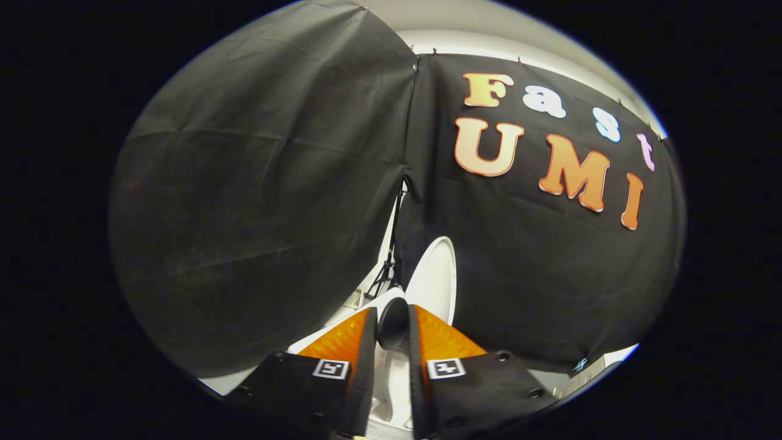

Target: Open the toilet lid.

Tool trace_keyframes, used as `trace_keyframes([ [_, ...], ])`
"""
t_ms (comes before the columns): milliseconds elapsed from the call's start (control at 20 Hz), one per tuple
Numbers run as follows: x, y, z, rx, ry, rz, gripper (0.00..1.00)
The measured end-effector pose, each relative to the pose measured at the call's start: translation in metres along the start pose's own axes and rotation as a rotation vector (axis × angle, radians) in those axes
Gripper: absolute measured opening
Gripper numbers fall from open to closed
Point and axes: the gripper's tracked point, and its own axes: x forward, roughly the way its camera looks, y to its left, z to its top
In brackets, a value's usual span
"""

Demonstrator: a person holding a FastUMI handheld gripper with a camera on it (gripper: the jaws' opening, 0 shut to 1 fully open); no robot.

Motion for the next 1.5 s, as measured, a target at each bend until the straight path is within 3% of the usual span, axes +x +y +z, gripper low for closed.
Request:
trace_keyframes([
  [150,0.007,-0.017,-0.010,0.089,0.027,-0.005,0.59],
  [350,-0.003,-0.032,0.014,0.164,-0.049,0.032,0.94],
  [400,-0.010,-0.036,0.021,0.169,-0.076,0.047,0.97],
  [600,-0.044,-0.054,0.050,0.143,-0.188,0.079,0.96],
  [850,-0.081,-0.110,0.059,0.148,-0.251,0.055,0.96],
  [1500,-0.157,-0.333,0.037,0.200,-0.322,-0.181,0.96],
])
